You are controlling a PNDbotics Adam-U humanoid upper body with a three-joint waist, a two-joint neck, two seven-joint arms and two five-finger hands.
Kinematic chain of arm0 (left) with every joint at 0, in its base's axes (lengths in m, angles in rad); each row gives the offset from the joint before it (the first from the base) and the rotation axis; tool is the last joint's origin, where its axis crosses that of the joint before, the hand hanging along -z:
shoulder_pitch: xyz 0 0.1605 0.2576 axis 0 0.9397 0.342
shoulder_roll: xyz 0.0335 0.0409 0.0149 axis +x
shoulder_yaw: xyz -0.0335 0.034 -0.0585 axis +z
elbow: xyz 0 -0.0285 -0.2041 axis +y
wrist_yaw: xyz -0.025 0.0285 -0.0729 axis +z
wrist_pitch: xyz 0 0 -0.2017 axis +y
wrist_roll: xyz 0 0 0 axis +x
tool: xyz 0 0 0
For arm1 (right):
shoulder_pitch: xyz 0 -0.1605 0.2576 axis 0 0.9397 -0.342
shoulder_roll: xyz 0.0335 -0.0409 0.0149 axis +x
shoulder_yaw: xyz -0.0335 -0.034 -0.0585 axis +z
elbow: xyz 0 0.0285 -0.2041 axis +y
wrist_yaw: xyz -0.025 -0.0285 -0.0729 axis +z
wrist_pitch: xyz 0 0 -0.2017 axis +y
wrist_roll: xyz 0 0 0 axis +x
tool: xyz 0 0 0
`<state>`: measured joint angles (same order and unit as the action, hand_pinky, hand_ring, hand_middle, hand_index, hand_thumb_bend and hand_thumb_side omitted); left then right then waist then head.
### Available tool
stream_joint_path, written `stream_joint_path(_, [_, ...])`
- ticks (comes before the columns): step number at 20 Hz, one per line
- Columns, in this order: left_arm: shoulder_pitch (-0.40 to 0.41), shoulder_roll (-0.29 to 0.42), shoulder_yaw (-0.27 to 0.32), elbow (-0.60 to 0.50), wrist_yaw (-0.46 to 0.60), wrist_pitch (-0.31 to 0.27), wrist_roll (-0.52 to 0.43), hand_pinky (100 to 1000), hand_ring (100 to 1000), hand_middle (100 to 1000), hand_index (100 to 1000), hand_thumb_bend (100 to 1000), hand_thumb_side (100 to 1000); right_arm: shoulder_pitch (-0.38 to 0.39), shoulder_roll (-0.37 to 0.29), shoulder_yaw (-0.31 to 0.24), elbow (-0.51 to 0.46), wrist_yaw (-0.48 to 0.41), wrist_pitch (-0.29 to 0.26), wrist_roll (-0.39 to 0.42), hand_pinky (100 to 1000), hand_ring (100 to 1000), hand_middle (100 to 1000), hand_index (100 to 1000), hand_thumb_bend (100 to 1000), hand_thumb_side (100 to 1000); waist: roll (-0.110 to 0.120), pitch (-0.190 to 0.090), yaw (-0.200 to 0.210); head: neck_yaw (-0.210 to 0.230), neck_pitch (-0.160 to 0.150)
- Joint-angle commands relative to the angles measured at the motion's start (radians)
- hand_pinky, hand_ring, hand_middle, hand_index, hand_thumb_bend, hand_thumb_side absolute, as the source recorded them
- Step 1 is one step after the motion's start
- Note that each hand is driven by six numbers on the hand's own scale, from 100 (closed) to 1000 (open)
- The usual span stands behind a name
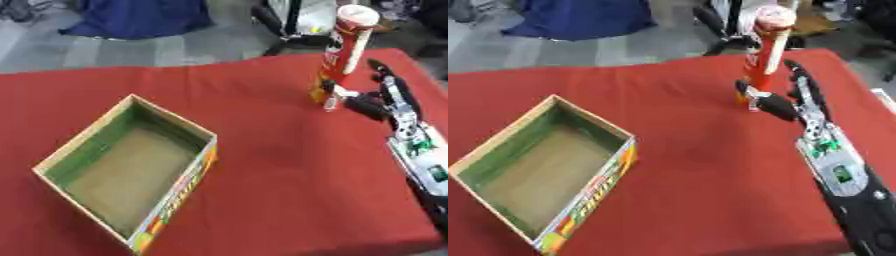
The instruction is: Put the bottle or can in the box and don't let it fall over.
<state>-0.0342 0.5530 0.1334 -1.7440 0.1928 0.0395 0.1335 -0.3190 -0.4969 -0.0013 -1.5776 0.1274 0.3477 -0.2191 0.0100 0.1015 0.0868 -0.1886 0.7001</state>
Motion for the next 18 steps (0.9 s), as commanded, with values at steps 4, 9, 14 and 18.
stream_joint_path(4, [-0.007, 0.020, 0.011, -0.009, -0.004, 0.000, 0.003, 843, 872, 817, 821, 123, 937, -0.022, -0.014, -0.004, -0.002, -0.006, 0.005, -0.007, 861, 1000, 1000, 1000, 657, 514, 0.000, -0.005, 0.002, -0.007, -0.009])
stream_joint_path(9, [-0.008, 0.020, 0.011, -0.009, -0.004, 0.000, 0.003, 843, 872, 817, 821, 123, 937, -0.029, -0.006, -0.005, 0.007, -0.016, 0.014, -0.015, 859, 1000, 999, 1000, 652, 529, 0.001, -0.005, 0.004, -0.010, -0.011])
stream_joint_path(14, [-0.011, 0.020, 0.009, -0.009, -0.004, 0.001, 0.002, 843, 872, 817, 820, 124, 936, -0.051, 0.005, -0.004, 0.028, -0.048, 0.032, -0.043, 857, 1000, 999, 1000, 654, 524, 0.003, -0.001, 0.007, -0.015, -0.015])
stream_joint_path(18, [-0.011, 0.019, 0.009, -0.009, -0.006, 0.001, 0.002, 842, 872, 817, 820, 124, 936, -0.068, 0.008, -0.005, 0.039, -0.048, 0.035, -0.059, 853, 1000, 997, 1000, 656, 523, 0.005, 0.003, 0.007, -0.016, -0.018])
